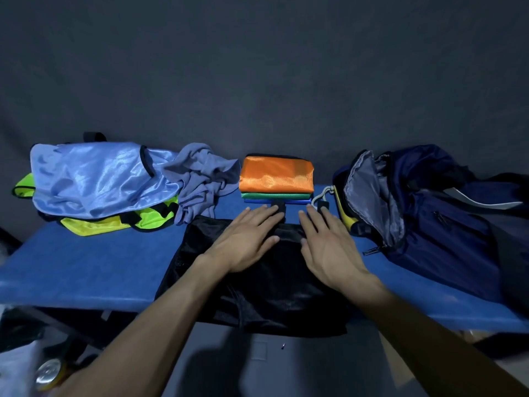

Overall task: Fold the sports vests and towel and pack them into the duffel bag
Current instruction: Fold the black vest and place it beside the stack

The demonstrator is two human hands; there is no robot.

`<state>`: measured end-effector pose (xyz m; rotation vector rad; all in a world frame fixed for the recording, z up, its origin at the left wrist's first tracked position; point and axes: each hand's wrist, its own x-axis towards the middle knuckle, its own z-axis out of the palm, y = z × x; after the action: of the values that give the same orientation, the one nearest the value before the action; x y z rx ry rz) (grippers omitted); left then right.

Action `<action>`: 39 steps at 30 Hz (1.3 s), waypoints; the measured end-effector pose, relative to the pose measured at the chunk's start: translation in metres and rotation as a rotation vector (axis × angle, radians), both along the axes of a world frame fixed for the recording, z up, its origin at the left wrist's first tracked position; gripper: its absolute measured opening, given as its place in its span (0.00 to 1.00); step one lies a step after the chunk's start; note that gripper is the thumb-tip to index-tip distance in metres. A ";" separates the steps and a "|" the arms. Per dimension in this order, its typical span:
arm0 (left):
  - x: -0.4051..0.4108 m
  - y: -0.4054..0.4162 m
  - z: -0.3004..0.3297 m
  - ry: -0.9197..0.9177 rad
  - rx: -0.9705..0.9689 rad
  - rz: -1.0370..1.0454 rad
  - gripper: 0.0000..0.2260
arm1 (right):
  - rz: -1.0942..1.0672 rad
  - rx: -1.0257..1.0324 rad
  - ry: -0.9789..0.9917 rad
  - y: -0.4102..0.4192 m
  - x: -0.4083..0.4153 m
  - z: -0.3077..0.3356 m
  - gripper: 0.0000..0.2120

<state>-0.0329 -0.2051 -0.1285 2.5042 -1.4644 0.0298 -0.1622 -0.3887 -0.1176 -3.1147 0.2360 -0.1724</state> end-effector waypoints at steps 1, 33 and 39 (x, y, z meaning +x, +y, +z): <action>-0.003 0.002 0.003 -0.077 -0.038 -0.004 0.24 | 0.048 -0.003 -0.040 0.004 -0.004 -0.001 0.28; -0.044 0.054 0.004 0.100 0.249 0.159 0.36 | -0.679 1.250 -0.207 -0.017 -0.020 0.020 0.10; -0.030 0.065 0.006 0.123 0.285 0.214 0.33 | -0.626 0.933 -0.107 -0.010 -0.032 0.011 0.13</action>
<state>-0.0624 -0.1403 -0.1226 2.8203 -1.2215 -0.3110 -0.1939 -0.3990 -0.1065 -2.0255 0.9541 -0.1637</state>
